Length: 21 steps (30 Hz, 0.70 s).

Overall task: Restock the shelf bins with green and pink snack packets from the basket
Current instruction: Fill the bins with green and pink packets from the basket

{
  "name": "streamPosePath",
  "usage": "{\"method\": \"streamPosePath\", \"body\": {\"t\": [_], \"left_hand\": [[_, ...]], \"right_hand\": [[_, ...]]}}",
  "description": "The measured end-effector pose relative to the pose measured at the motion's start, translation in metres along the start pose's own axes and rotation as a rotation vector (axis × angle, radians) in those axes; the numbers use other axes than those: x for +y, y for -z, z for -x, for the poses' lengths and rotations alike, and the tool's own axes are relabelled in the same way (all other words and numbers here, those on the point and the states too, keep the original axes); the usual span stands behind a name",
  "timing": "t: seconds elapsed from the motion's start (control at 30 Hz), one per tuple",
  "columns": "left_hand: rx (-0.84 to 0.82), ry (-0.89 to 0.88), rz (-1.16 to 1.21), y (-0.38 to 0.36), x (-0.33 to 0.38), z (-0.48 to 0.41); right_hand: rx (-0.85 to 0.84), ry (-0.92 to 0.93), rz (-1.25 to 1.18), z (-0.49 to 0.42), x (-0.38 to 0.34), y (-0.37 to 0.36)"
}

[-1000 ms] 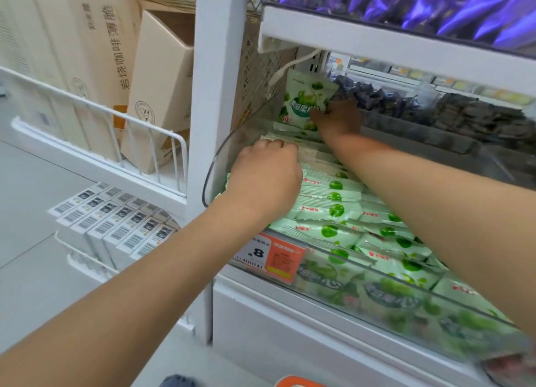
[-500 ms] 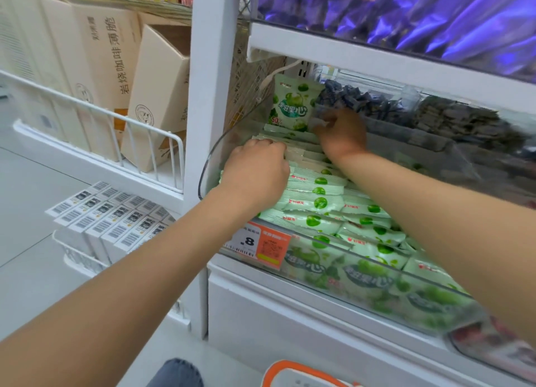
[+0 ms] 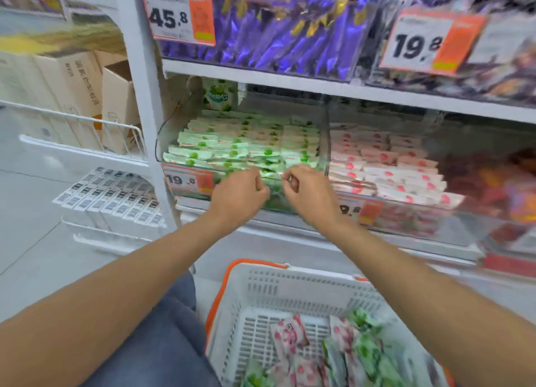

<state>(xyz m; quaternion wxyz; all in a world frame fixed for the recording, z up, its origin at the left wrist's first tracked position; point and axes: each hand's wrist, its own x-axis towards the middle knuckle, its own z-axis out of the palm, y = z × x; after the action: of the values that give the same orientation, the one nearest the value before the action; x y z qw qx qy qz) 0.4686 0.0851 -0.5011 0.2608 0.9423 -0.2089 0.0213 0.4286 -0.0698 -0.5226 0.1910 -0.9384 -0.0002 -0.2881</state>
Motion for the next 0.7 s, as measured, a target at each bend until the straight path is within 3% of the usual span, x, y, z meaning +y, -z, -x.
{"method": "streamPosePath", "body": {"t": [0.1, 0.23, 0.4, 0.53, 0.7], "left_hand": [[-0.212, 0.097, -0.005, -0.043, 0.007, 0.037], [-0.566, 0.157, -0.059, -0.126, -0.020, 0.072], [-0.806, 0.180, -0.216, -0.195, -0.053, 0.104], [-0.848, 0.264, -0.254, -0.228, -0.074, 0.120], [-0.909, 0.322, -0.243, -0.255, -0.094, 0.129]], "right_hand": [[-0.181, -0.132, -0.054, 0.072, 0.021, -0.007], [-0.653, -0.417, -0.057, 0.178, 0.073, -0.038], [-1.044, -0.648, 0.026, 0.284, 0.120, -0.083], [-1.032, -0.650, -0.092, 0.290, 0.118, -0.129], [-1.060, -0.300, -0.004, 0.264, 0.118, -0.192]]}}
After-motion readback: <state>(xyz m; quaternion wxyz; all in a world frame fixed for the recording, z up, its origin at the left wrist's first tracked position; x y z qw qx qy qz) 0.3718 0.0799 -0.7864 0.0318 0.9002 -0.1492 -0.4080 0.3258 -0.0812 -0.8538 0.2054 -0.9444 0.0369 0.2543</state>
